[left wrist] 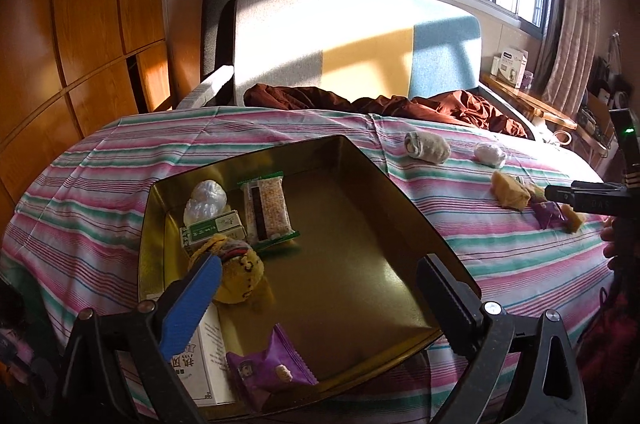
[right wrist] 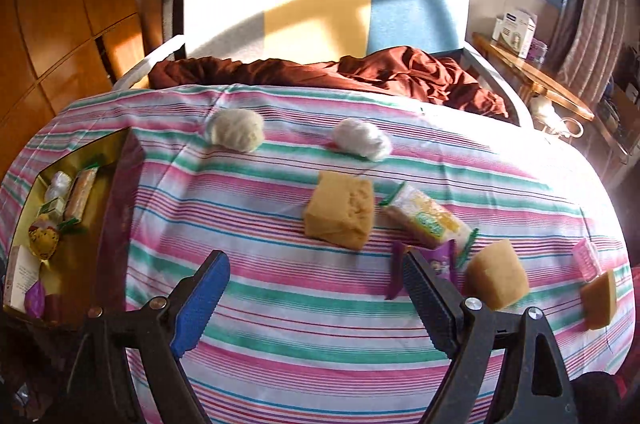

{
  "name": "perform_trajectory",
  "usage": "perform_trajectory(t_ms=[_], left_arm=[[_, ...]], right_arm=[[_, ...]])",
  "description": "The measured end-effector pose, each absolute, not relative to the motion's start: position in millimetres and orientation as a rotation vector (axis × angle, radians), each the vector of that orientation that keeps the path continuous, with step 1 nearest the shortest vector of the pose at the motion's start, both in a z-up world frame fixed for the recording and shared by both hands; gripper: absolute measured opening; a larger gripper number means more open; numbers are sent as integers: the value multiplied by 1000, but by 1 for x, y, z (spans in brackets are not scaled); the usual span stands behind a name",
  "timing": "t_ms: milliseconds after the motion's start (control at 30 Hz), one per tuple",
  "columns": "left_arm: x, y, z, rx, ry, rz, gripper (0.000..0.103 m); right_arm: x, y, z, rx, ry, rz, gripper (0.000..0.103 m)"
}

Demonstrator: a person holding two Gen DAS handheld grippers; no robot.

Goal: Organize objects
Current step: 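Move both grippers back toward the remaining items on the cloth, then grasp the beige knitted pouch with the left gripper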

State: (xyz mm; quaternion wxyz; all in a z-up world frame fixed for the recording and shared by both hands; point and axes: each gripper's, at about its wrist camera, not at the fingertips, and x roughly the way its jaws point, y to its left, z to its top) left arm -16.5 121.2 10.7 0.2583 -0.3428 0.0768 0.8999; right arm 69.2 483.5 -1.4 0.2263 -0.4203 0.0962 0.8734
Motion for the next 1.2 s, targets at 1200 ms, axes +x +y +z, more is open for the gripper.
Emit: perform_trajectory(t_ms=[1200], left_arm=[[-71,335,-5,-1213,185,2057,101]], right_arm=[[162,615,-36,-848,1140,2059,89]])
